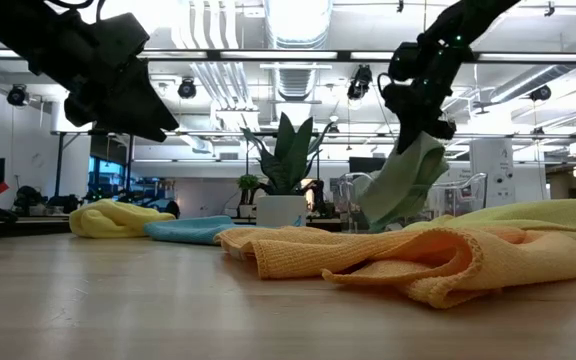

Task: Fold microfiber towels
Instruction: Put the green microfiber towel into the transparent bin

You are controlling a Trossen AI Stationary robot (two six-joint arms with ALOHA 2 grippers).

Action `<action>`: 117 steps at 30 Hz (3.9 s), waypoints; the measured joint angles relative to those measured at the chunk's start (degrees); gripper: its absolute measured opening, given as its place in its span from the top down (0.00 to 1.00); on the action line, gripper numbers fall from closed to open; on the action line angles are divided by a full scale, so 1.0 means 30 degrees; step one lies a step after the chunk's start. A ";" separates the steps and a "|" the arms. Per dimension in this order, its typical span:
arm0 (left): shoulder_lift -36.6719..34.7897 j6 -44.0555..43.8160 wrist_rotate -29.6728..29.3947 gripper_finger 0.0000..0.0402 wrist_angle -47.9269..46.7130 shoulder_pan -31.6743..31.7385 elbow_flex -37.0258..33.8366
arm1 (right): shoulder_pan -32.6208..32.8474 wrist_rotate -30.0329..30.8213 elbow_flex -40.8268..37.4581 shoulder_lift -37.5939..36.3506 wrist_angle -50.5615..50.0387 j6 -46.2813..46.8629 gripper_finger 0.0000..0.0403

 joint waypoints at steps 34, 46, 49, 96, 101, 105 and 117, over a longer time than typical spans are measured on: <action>0.0000 0.0189 -0.0903 0.48 -0.0001 0.0000 0.0000 | -0.0006 -0.1137 -0.1410 0.0015 0.2386 -0.0576 0.89; 0.0000 0.0175 -0.0904 0.48 -0.0008 0.0007 0.0000 | 0.0033 -0.5688 -0.1068 -0.0036 0.2340 -0.0504 0.97; 0.0000 0.0175 -0.0907 0.48 -0.0008 0.0007 0.0000 | -0.0150 -0.5493 -0.1068 -0.0036 0.0765 -0.1326 0.97; 0.0000 0.0503 -0.1058 0.48 0.0512 0.0067 0.0000 | -0.0313 0.8958 -0.0509 0.0109 -0.0010 -0.1345 0.53; 0.0000 0.0496 -0.1060 0.48 0.1198 0.0087 0.0000 | -0.0092 0.7131 -0.0575 0.0138 0.0734 -0.1430 0.64; 0.0000 0.0541 -0.1067 0.48 0.1346 0.0095 0.0000 | 0.0182 0.5268 -0.1067 0.0446 0.1596 -0.1428 0.77; -0.0003 0.0672 -0.1137 0.48 0.1496 0.0095 0.0000 | 0.0379 0.5294 -0.2601 0.2707 0.3465 -0.1412 0.98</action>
